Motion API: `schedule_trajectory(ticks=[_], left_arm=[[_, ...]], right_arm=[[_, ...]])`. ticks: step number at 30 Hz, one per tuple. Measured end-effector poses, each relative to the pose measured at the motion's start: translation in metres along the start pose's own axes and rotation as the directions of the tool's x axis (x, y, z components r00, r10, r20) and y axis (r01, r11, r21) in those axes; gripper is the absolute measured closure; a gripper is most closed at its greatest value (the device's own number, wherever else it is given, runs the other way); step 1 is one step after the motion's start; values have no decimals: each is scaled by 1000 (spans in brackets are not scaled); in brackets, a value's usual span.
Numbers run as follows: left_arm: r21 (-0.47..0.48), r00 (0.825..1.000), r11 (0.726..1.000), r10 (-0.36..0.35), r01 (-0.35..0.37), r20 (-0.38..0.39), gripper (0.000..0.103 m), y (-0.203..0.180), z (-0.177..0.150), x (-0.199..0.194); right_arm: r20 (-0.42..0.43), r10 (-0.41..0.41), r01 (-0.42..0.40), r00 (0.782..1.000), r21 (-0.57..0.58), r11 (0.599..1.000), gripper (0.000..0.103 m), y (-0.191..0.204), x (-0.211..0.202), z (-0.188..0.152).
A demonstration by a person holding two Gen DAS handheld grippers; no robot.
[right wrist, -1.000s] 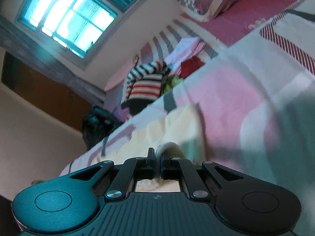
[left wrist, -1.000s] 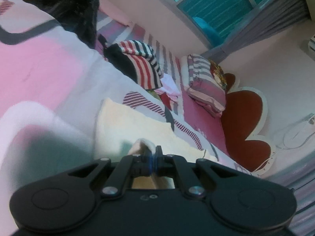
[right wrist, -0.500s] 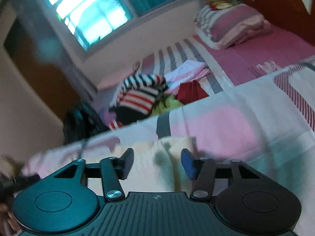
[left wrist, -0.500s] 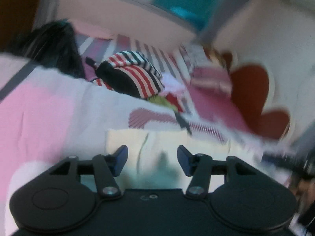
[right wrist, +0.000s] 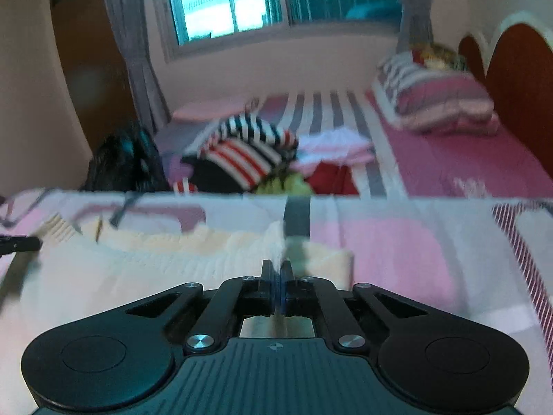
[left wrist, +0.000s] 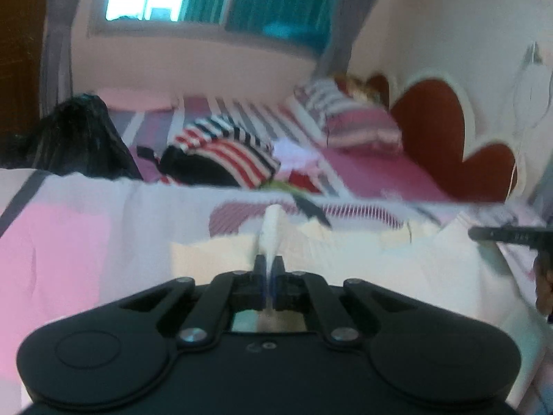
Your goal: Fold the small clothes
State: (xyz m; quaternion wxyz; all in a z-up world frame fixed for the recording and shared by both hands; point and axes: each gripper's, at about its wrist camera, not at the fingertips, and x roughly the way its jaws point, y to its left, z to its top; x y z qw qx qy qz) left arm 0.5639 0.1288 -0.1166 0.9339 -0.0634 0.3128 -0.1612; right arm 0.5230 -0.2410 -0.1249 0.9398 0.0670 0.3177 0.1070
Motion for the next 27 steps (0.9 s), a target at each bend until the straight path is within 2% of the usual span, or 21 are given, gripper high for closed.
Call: schedule_trajectory(ticks=[2,4,7,8,9,10,11,12,13,14,15,16,17,18,21,24,25,26,27], left_arm=[[-14,1000,1000,27,-27,14,102,1,1,3],[-28,999,999,42,-42,-18,102,2,0,13],[-49,994,997,50,-55,-98,100,5,-7,32],[-57,995,997,49,-54,-88,98,5,-7,31],[-62,994,996,58,-64,-92,87,6,-6,28],[-61,992,994,87,-93,-92,79,4,-3,23],[-43,988,990,132,-135,-75,66,1,-1,17],[-6,986,986,164,-164,-37,60,-6,2,8],[30,987,986,163,-162,-5,58,-15,4,1],[48,992,991,129,-128,-8,54,-25,6,1],[59,995,994,91,-90,-26,47,-37,8,4],[76,997,995,61,-58,-44,44,-53,10,10],[99,997,994,43,-37,-64,39,-66,9,17],[117,996,993,35,-26,-78,39,-80,8,24],[129,993,992,27,-12,-115,39,-103,0,39],[152,989,986,83,-64,-125,37,-93,-15,45],[156,990,984,99,-83,-102,36,-81,-19,41],[149,988,982,129,-116,-82,34,-67,-22,35],[148,983,976,172,-162,-61,33,-54,-23,28]], right_arm=[[24,-16,16,1000,7,1000,101,-2,0,4],[15,-31,30,999,17,999,101,-4,5,4],[-59,-68,70,996,34,997,101,-9,25,0],[-93,-72,77,993,45,996,101,-11,30,-2],[-94,-68,75,993,76,994,99,-14,30,-3],[-99,-67,77,993,107,991,93,-16,29,-1],[-115,-68,83,991,129,988,78,-17,27,2],[-108,-87,99,990,117,988,70,-13,20,7],[-51,-121,125,991,79,989,70,-4,10,9],[13,-125,125,992,34,992,70,8,1,11],[35,-89,89,995,12,996,70,21,-2,13],[20,-36,36,999,9,999,70,32,2,14],[-13,11,-11,1000,-4,1000,70,47,11,14],[-52,32,-35,998,-44,998,70,65,20,13],[-120,114,-131,986,-142,981,70,107,37,1],[-119,108,-133,987,-229,964,70,118,39,-11],[-119,100,-125,988,-225,966,70,109,39,-10],[-102,22,-45,995,-226,973,70,94,36,-9],[-79,-106,87,991,-208,974,70,74,35,-6]])
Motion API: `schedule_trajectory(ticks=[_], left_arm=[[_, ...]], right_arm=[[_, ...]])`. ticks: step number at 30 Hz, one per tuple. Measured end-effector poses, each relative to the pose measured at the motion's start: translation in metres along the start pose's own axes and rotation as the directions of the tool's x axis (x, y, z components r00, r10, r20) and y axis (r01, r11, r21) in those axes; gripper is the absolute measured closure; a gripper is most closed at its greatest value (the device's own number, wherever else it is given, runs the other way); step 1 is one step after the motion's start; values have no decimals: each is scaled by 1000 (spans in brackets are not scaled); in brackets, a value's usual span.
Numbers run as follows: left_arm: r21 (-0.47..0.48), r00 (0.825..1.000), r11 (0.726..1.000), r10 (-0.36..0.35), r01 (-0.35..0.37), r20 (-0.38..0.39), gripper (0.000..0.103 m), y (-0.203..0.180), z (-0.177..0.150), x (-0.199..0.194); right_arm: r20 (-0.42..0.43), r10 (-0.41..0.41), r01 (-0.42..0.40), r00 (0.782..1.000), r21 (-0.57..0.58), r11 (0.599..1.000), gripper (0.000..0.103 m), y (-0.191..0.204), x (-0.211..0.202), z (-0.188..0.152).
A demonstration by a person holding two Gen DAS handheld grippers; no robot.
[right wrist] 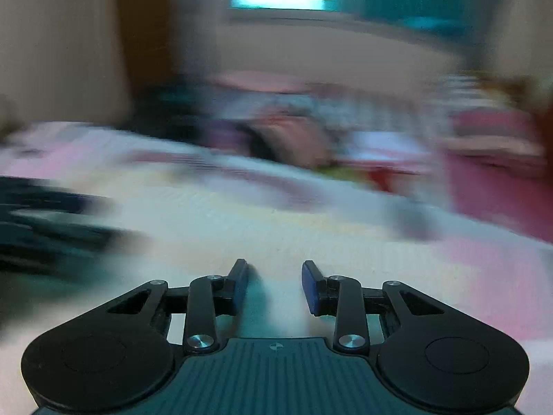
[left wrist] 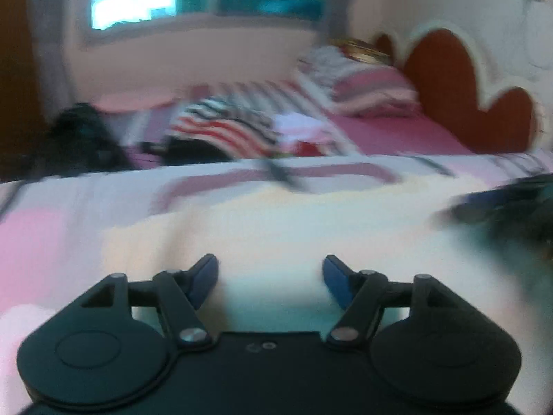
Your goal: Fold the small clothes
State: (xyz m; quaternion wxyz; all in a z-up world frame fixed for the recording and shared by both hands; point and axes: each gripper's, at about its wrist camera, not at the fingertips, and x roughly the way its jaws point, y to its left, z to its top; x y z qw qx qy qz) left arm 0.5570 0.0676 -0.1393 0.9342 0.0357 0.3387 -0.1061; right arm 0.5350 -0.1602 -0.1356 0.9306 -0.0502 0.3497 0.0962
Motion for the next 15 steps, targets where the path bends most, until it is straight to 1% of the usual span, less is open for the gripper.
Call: schedule_trajectory(ticks=[1,2,3,4,5,7,8,10,11,13,14,15], left_arm=[[6,999,999,39,-39,16,33,10,-4,-3],[13,998,999,52,-53,26,28,17,-6,-7],[16,997,998,67,-67,29,22,21,-8,-9],[11,997,998,69,-69,33,22,23,-9,-12],[3,997,998,69,-69,35,23,24,-8,-14],[18,992,993,118,-119,45,32,16,-4,-22],[35,990,991,125,-128,71,33,8,-2,-31],[55,991,996,65,-72,121,31,-12,1,-48],[67,992,997,27,-36,126,31,-24,0,-55],[76,993,996,-49,41,105,30,-45,-3,-58],[86,994,994,-73,66,84,30,-55,-6,-57],[102,995,993,-74,67,61,29,-64,-11,-55]], right_arm=[[-19,-63,63,998,54,997,70,-22,1,-2],[-33,-61,64,998,123,990,70,-47,2,-6],[-28,-14,19,999,175,984,70,-65,0,-10],[-32,1,5,999,190,982,70,-71,-2,-8],[-29,-5,10,1000,187,982,70,-71,-4,-5],[14,-25,22,1000,186,982,70,-63,-17,-2],[54,7,-17,999,186,982,70,-56,-27,-1],[80,97,-109,992,168,980,70,-35,-42,-4],[86,142,-153,986,141,978,70,-20,-47,-7],[78,204,-211,976,101,972,70,5,-51,-16],[64,224,-229,972,89,969,70,17,-50,-20],[52,227,-230,973,82,970,70,27,-45,-23]])
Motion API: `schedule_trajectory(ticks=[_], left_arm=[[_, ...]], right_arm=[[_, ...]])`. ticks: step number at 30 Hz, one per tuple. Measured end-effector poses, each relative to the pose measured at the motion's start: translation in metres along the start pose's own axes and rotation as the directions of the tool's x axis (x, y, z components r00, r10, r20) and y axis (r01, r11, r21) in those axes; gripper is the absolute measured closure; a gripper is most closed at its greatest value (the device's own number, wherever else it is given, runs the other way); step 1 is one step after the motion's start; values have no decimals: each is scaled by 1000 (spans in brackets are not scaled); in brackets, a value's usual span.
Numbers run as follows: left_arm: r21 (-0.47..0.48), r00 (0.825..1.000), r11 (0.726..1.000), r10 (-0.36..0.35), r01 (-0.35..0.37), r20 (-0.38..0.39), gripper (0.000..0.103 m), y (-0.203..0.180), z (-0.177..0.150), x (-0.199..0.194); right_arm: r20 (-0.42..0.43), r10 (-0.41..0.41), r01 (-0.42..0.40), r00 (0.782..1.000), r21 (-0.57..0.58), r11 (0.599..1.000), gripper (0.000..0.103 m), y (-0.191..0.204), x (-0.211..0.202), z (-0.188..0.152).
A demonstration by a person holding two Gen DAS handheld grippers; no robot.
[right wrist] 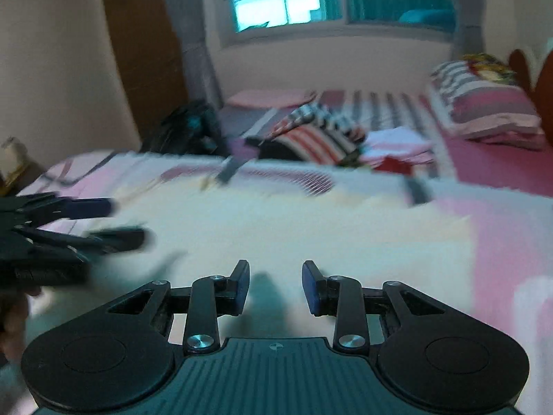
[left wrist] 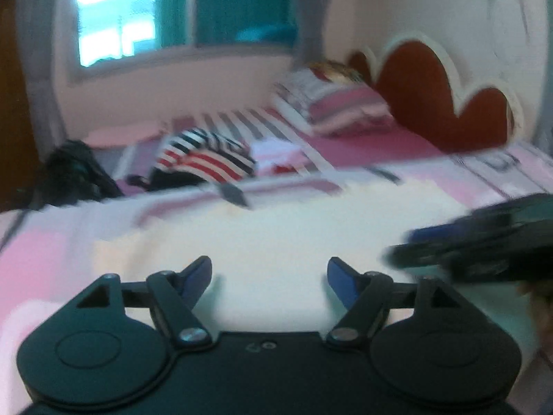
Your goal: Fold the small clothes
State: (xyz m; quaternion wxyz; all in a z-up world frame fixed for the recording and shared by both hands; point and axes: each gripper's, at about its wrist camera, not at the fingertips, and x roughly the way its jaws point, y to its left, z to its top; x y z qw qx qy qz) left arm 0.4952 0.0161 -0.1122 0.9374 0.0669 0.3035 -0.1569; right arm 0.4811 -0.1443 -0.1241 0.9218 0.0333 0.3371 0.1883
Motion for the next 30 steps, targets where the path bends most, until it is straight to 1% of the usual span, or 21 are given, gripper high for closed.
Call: schedule_trajectory(ticks=[2,4,6,7,8,10,11,12,13,14,15,16,17,18,19,20,21,22,24,26,30], left_arm=[[6,996,1000,18,-18,-90,28,-6,-11,14],[7,997,1000,13,-12,-72,26,-3,-20,12],[2,994,999,35,-35,-107,27,-1,-15,6],[-2,992,999,53,-53,-115,29,-1,-10,1],[-18,993,998,58,-60,-102,34,-1,-8,-2],[-77,997,997,21,-27,-72,32,0,-9,-8],[-84,997,996,9,-15,-80,30,-1,-11,-7],[-68,994,997,33,-40,-102,30,-3,-15,-6],[-48,992,996,66,-71,-110,30,-3,-18,-3],[-46,992,996,75,-80,-102,30,0,-22,-5],[-57,993,995,71,-77,-95,30,7,-26,-11],[-53,991,994,93,-98,-96,30,13,-30,-16],[-34,987,991,125,-128,-99,30,19,-36,-21],[-23,985,990,135,-138,-105,29,24,-43,-24],[-15,985,990,137,-140,-105,30,25,-47,-29],[-7,982,988,153,-155,-111,30,22,-47,-34],[-5,978,985,172,-174,-116,36,17,-44,-40],[-8,979,984,174,-176,-109,37,11,-42,-45],[-22,987,990,137,-139,-79,37,-5,-40,-55],[-18,992,994,105,-106,-67,35,-28,-43,-64],[-11,990,997,78,-80,-121,36,-56,-63,-62]], right_arm=[[-21,-34,34,999,-13,999,70,7,8,-11],[-12,-38,38,999,1,999,70,5,7,-16],[-33,-48,48,998,21,999,70,1,5,-14],[-46,-60,61,997,18,998,70,3,3,-10],[-49,-64,65,997,20,998,69,3,-2,-7],[-40,-22,23,999,13,1000,69,10,-14,-8],[-54,-15,15,998,-11,1000,70,17,-16,-12],[-82,-44,39,996,-59,997,70,24,-14,-18],[-88,-73,64,993,-100,993,70,28,-11,-23],[-77,-77,69,994,-110,992,70,25,-14,-28],[-79,-87,80,993,-88,993,70,17,-20,-31],[-77,-123,118,989,-60,991,70,5,-27,-32],[-73,-184,182,980,-34,983,70,-9,-36,-36],[-85,-238,238,967,-16,971,70,-20,-42,-40],[-108,-241,244,964,11,970,70,-32,-45,-45],[-110,-206,212,972,44,976,70,-40,-50,-48],[-112,-208,215,972,62,975,70,-40,-56,-48],[-97,-213,219,972,55,974,70,-35,-61,-47],[-36,-156,158,987,40,987,70,-13,-76,-48],[-20,-93,94,995,23,995,70,14,-83,-52],[-83,-61,58,995,-37,998,70,55,-74,-72]])
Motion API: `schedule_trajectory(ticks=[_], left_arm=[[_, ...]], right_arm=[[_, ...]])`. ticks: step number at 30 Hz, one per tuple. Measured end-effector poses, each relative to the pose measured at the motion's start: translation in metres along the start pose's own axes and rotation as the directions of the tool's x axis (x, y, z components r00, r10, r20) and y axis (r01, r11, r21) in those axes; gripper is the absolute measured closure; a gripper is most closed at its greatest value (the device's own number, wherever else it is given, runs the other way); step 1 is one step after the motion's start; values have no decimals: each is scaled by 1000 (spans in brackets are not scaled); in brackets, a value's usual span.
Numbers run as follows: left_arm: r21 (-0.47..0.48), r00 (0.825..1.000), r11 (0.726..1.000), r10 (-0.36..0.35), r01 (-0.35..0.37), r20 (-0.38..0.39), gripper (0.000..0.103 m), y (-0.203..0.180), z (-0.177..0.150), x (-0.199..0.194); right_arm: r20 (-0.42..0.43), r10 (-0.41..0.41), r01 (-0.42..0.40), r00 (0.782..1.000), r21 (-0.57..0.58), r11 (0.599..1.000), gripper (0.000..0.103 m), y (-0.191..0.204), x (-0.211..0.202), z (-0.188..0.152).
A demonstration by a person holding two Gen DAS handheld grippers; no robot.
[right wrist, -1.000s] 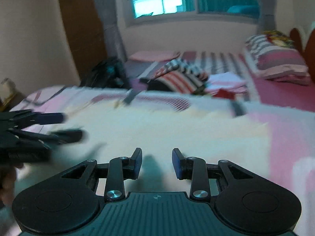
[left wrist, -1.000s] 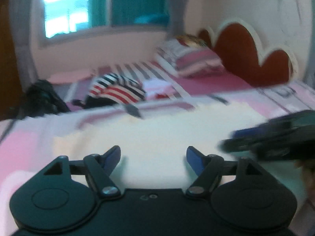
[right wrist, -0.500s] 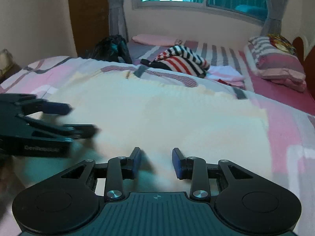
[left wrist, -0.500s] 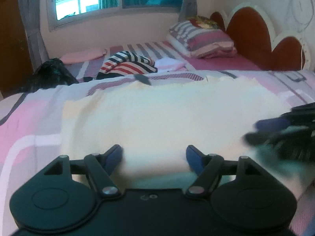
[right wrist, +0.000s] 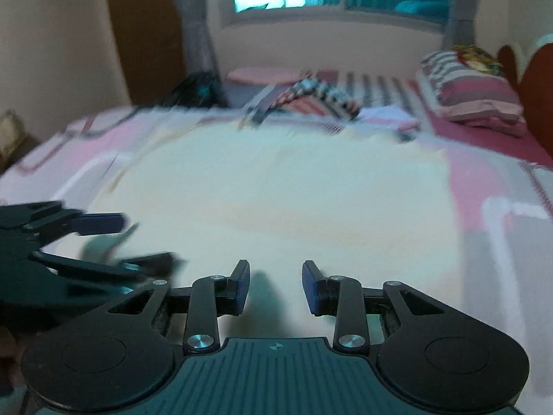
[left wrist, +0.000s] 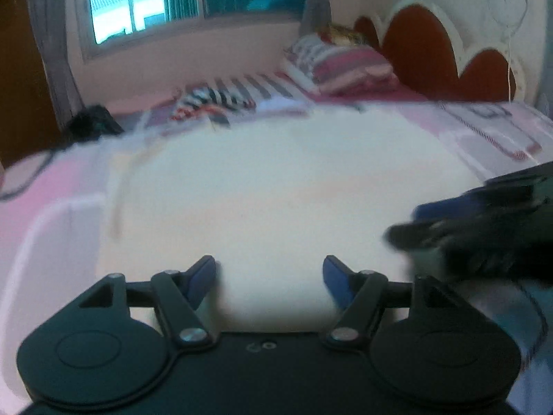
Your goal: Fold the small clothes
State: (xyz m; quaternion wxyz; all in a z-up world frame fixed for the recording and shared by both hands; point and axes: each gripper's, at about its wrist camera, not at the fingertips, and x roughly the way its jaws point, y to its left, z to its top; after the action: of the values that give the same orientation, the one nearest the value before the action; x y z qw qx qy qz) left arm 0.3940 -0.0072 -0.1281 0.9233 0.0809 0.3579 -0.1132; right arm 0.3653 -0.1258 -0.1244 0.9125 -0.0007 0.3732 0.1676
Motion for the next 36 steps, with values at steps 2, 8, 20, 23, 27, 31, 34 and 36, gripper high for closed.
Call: schedule_trajectory(ticks=[2,8,20,23,27,31,34,36], left_arm=[[-18,1000,1000,21,-20,7,35,0,-11,-3],[-70,999,997,32,-32,1,31,19,-25,-17],[-148,995,984,98,-101,-29,32,69,-25,-25],[-163,993,980,110,-115,-39,32,68,-23,-23],[-164,990,978,123,-132,-62,32,64,-20,-21],[-173,990,975,126,-137,-69,32,66,-20,-19],[-164,989,976,135,-144,-62,31,62,-23,-19],[-163,989,976,134,-143,-60,31,61,-23,-19]], right_arm=[[-22,-32,31,999,-46,998,70,11,7,-12],[4,-53,53,999,-52,997,70,6,-11,-44],[-27,-125,128,992,178,976,81,-76,-50,-45],[4,-127,124,992,180,976,82,-71,-59,-42],[-38,-149,153,988,158,975,86,-70,-52,-49],[11,-146,141,989,206,968,92,-72,-62,-44],[-31,-160,163,987,183,969,94,-69,-49,-48],[-41,-169,173,985,178,969,94,-67,-50,-44]])
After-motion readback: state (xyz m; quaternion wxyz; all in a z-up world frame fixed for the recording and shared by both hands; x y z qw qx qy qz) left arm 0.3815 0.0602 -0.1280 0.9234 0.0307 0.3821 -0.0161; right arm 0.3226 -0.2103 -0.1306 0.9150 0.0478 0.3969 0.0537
